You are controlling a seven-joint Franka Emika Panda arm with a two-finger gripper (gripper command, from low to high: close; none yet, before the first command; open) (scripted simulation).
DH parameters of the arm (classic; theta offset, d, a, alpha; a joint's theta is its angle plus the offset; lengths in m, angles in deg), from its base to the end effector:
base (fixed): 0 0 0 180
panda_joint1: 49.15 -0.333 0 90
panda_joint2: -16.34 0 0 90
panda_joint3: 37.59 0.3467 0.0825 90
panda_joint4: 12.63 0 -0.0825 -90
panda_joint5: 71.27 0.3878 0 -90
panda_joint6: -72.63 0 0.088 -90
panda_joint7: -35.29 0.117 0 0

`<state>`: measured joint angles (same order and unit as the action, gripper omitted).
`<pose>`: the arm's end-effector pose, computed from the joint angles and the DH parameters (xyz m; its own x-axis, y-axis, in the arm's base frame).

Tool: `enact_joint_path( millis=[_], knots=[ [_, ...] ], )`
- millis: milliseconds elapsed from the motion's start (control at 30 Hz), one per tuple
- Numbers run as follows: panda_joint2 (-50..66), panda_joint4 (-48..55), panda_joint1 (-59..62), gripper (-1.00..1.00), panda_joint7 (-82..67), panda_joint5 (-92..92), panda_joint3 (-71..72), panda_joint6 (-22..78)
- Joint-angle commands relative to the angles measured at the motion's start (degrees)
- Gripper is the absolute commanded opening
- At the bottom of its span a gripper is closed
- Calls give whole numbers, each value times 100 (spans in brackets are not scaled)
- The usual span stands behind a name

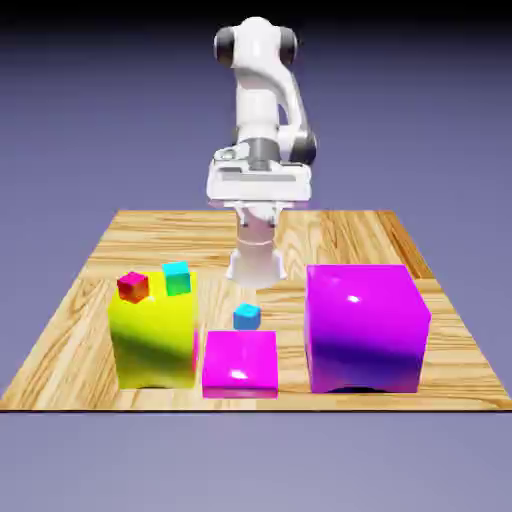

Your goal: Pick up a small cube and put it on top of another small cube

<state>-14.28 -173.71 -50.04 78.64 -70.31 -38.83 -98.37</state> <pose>0.3859 -0.0037 0.4527 0.5430 -0.7051 0.4560 -0.5318 -0.7090 -0.4632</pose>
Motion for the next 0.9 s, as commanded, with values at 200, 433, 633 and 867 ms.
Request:
enact_joint_path(
  millis=[200,433,633,867],
  knots=[
    [1087,58,-35,0,576,638,-538,1745],
    [2055,148,76,0,1265,1299,-758,3351],
    [2676,-578,48,0,1208,965,-825,2736],
    [4013,-577,349,0,447,2051,-116,1463]
  ],
)
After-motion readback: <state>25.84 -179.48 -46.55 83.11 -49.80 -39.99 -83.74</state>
